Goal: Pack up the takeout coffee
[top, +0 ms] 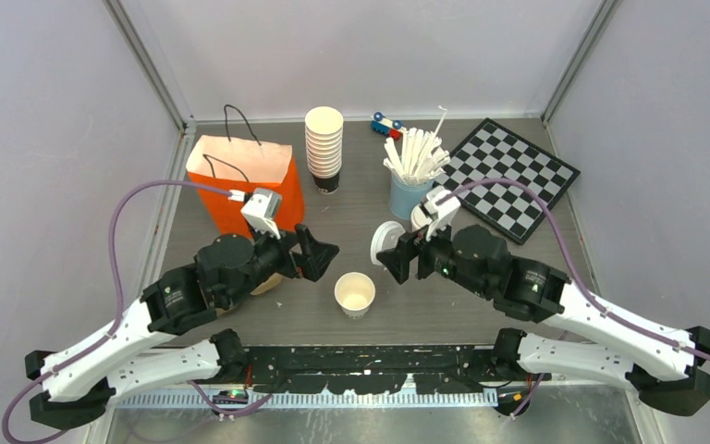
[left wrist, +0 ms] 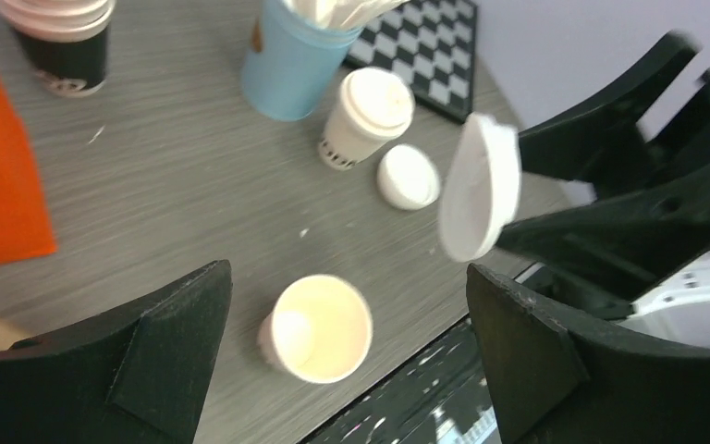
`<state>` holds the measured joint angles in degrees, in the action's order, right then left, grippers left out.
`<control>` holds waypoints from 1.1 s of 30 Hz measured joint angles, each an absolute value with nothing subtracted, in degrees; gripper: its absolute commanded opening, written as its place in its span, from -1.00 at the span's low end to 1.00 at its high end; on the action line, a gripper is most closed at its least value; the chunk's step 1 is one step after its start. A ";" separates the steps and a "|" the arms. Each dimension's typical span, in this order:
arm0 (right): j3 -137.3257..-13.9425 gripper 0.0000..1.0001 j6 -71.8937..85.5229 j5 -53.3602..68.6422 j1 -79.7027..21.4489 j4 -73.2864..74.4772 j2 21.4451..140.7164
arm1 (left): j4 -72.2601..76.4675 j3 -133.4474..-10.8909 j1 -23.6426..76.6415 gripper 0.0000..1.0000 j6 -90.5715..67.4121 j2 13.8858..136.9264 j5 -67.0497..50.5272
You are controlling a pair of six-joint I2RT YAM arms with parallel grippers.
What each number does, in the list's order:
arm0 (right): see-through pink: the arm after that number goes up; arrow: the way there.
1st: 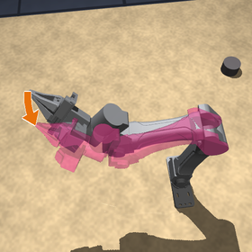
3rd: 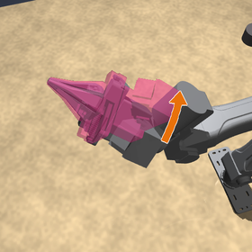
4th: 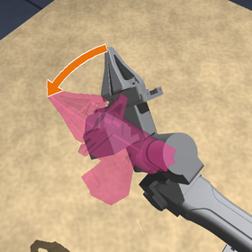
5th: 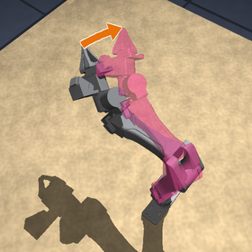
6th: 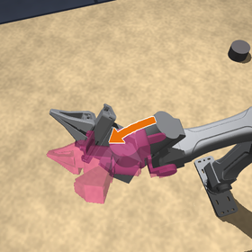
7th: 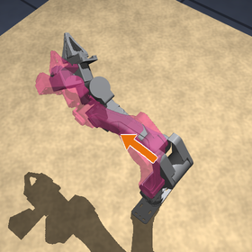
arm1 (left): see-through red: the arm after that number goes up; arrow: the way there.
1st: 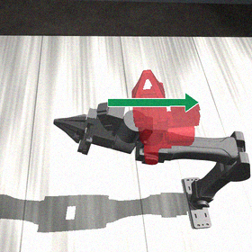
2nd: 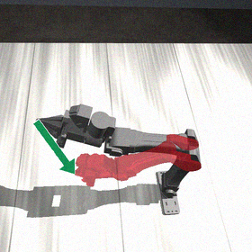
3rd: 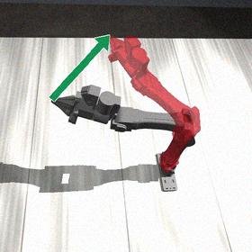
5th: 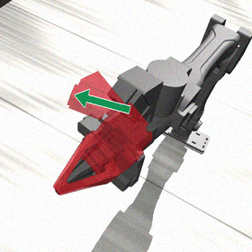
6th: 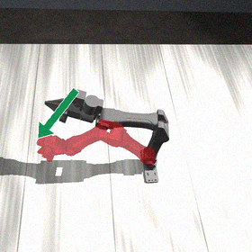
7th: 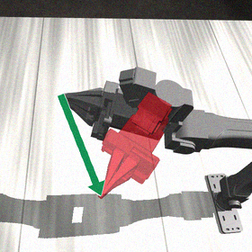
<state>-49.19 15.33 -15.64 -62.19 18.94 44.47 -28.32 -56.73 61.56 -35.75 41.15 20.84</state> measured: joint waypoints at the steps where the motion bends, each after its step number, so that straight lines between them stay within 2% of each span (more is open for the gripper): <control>1: -52.07 0.44 17.61 -15.99 -62.19 22.11 46.54 | -30.00 -56.42 61.30 1.00 -35.14 40.40 21.32; 9: -65.19 0.40 31.83 -16.23 -62.41 41.87 59.81 | -40.29 -53.19 59.61 0.99 -34.26 32.64 21.87; 15: -72.10 0.41 37.78 -16.29 -64.20 50.57 69.49 | -44.01 -50.13 59.33 0.92 -34.83 27.24 19.68; 26: -87.39 0.47 40.80 -14.70 -67.44 61.34 89.67 | -47.11 -45.93 59.31 0.86 -33.63 12.53 20.80; 33: -93.62 0.48 40.42 -11.38 -67.44 67.09 96.57 | -48.16 -43.77 59.27 0.85 -32.38 10.50 21.61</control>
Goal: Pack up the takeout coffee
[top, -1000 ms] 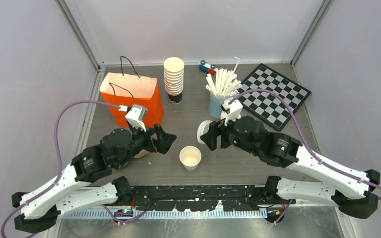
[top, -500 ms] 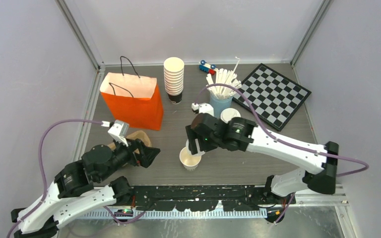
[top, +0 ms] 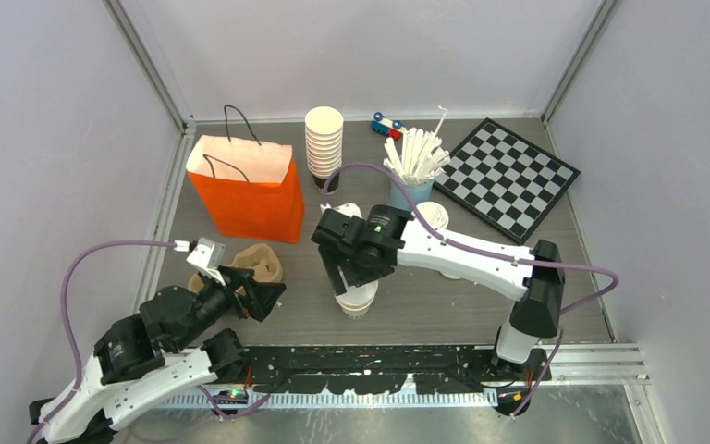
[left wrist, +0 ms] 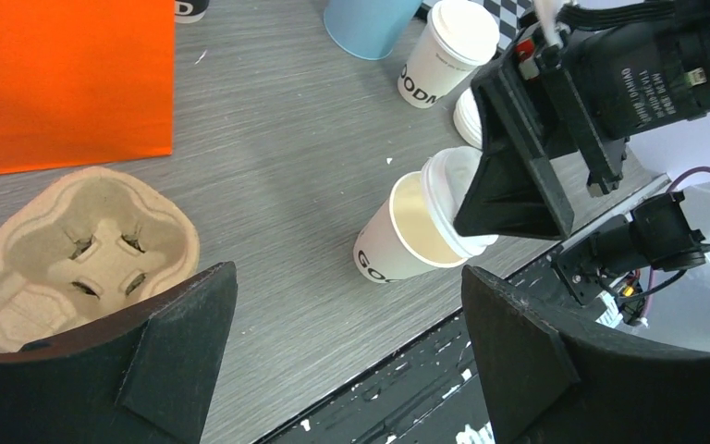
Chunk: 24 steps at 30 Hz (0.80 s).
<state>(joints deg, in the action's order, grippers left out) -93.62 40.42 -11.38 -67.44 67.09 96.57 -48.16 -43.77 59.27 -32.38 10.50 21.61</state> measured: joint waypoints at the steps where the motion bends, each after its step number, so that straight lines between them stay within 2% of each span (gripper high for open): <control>1: -94.41 0.48 40.25 -10.85 -67.44 67.83 97.62 | -48.29 -43.68 59.27 0.85 -32.29 10.50 21.63; 10: -100.05 0.58 37.74 -8.82 -67.44 72.86 105.32 | -48.58 -43.29 59.27 0.84 -31.99 8.60 22.13; 24: -103.96 0.58 35.88 -9.08 -67.40 76.14 109.89 | -48.71 -43.07 59.27 0.84 -32.01 5.80 23.00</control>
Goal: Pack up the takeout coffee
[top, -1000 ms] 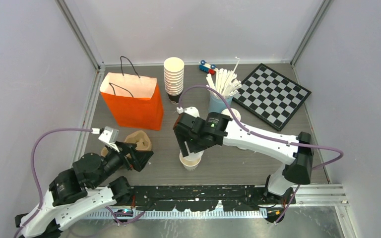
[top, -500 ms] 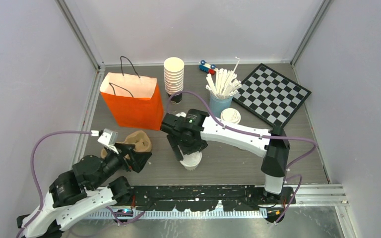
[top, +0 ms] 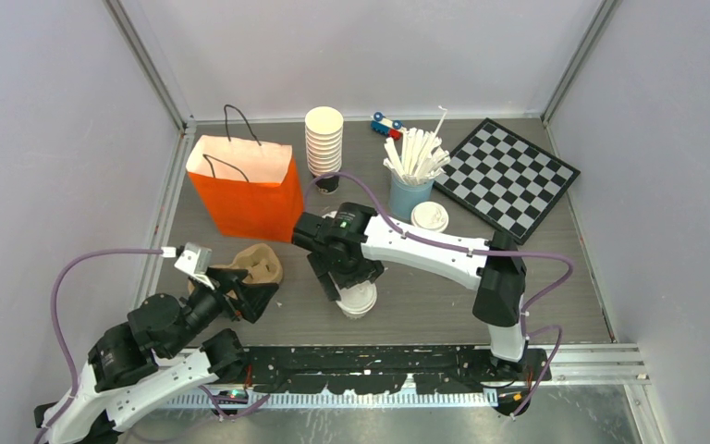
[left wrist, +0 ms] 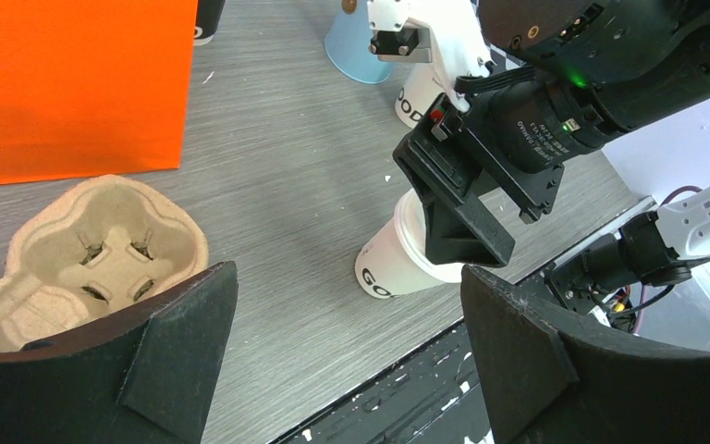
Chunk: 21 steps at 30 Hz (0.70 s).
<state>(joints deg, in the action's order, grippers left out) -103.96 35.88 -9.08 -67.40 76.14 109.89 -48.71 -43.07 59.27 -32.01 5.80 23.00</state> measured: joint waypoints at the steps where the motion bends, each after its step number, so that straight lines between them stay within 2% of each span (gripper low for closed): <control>1: -104.07 0.58 35.88 -9.08 -67.40 76.20 109.91 | -48.71 -43.03 59.27 0.84 -32.01 5.80 23.00; 21: -107.31 0.62 34.17 -8.27 -67.37 79.26 112.18 | -48.73 -42.78 59.27 0.83 -32.01 5.58 23.42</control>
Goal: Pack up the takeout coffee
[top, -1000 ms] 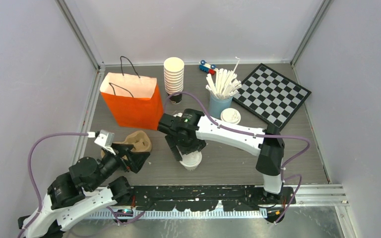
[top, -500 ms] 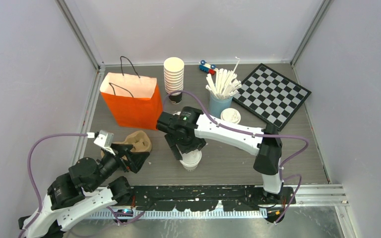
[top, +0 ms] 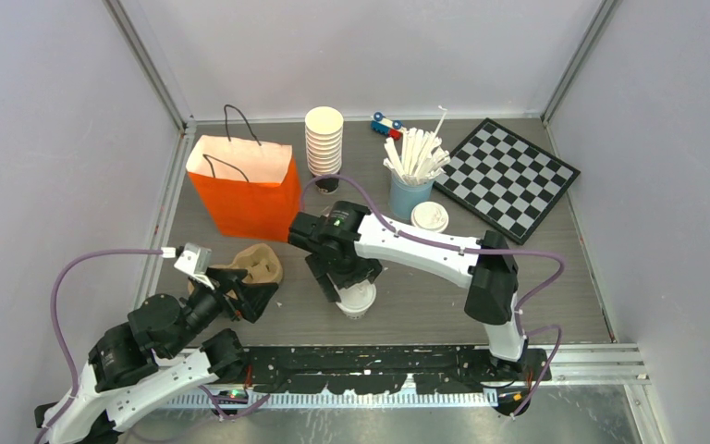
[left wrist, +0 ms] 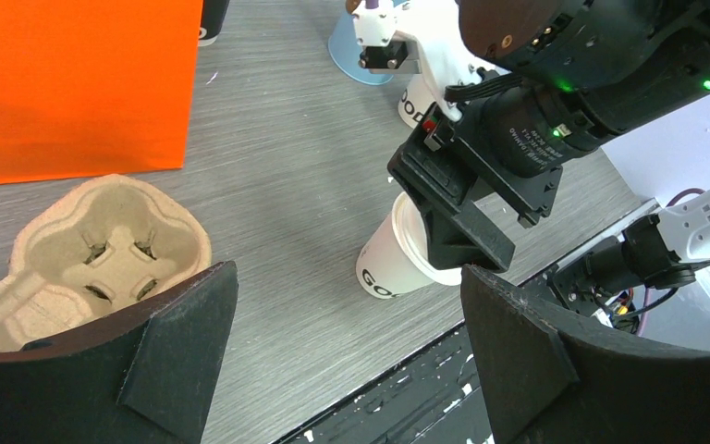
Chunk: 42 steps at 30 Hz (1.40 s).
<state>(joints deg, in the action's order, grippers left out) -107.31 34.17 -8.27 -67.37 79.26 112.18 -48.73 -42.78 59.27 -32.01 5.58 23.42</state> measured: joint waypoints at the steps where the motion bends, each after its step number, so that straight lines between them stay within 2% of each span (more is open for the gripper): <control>1: -107.26 0.64 34.04 -8.16 -67.37 79.13 112.46 | -48.73 -42.78 59.27 0.84 -31.99 5.58 23.44; 13: -107.02 0.74 33.04 -8.03 -67.26 78.13 112.90 | -48.73 -42.65 59.27 0.84 -31.90 5.58 23.49; 20: -107.02 0.67 32.99 -8.45 -67.26 77.80 112.90 | -48.71 -42.59 59.27 0.84 -31.86 5.58 23.49; 42: -107.85 0.64 33.01 -8.88 -67.26 77.89 112.90 | -48.71 -42.28 59.27 0.83 -31.83 5.58 23.46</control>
<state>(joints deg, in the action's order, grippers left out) -107.85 33.01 -8.88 -67.26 77.89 112.90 -48.71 -42.28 59.27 -31.83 5.58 23.46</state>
